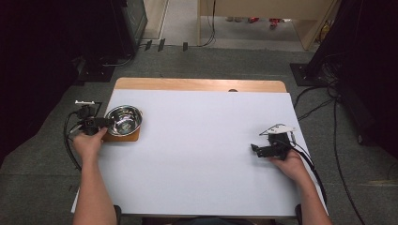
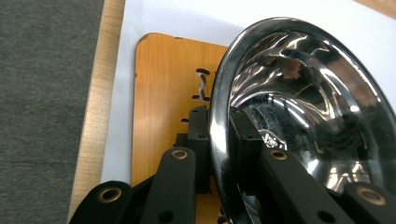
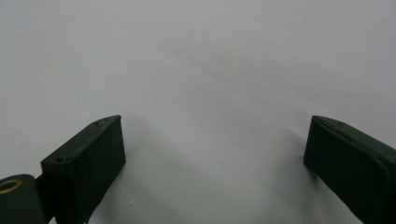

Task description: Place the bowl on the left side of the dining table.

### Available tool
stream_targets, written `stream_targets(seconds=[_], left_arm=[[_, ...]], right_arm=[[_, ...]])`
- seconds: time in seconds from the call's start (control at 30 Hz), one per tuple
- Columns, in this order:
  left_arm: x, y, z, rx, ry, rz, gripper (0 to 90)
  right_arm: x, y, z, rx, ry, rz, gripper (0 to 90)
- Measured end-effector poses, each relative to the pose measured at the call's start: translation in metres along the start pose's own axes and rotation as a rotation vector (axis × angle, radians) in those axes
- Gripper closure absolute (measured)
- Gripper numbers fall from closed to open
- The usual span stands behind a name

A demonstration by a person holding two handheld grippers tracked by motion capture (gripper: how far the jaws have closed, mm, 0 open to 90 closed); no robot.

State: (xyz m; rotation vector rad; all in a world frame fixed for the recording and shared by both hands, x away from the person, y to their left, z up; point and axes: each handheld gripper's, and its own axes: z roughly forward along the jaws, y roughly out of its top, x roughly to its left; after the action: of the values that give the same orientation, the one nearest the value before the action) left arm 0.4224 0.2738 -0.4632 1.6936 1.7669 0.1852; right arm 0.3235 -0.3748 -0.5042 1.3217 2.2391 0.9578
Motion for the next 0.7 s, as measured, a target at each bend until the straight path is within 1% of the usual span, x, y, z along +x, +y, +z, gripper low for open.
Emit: stream_targets(seconds=[0.03,0.13,0.2,0.33,0.4,0.5,0.63,0.7], left_arm=[[-0.0004,-0.0001,0.0001,0.000,0.009,0.007,82.0],[-0.0010,-0.0005,0.0004,-0.006,0.016,0.024,81.4],[-0.0014,-0.0008,0.0008,-0.006,0.030,0.032,80.7],[-0.0004,-0.0009,0.0008,-0.010,0.036,0.026,79.6],[-0.0004,-0.0009,0.0009,-0.003,0.039,0.034,76.9],[-0.0012,-0.0008,0.0015,-0.006,0.044,0.034,73.1],[-0.0012,-0.0007,-0.0010,-0.034,0.044,0.036,67.3],[-0.0008,-0.0010,-0.0007,-0.030,0.045,0.037,64.0]], right_arm=[[0.0000,0.0000,0.0000,0.000,0.000,0.001,4.8],[0.0000,0.0000,0.0000,0.000,0.000,0.000,4.8],[0.0000,0.0000,0.0000,0.000,0.000,0.000,4.8],[0.0000,0.0000,0.0000,0.000,0.000,0.001,4.8],[0.0000,0.0000,0.0000,0.000,0.000,0.000,4.8],[0.0000,0.0000,0.0000,0.000,0.000,0.000,4.8],[0.0000,0.0000,0.0000,0.000,0.000,0.000,4.8],[0.0000,0.0000,0.0000,0.000,0.000,0.000,4.8]])
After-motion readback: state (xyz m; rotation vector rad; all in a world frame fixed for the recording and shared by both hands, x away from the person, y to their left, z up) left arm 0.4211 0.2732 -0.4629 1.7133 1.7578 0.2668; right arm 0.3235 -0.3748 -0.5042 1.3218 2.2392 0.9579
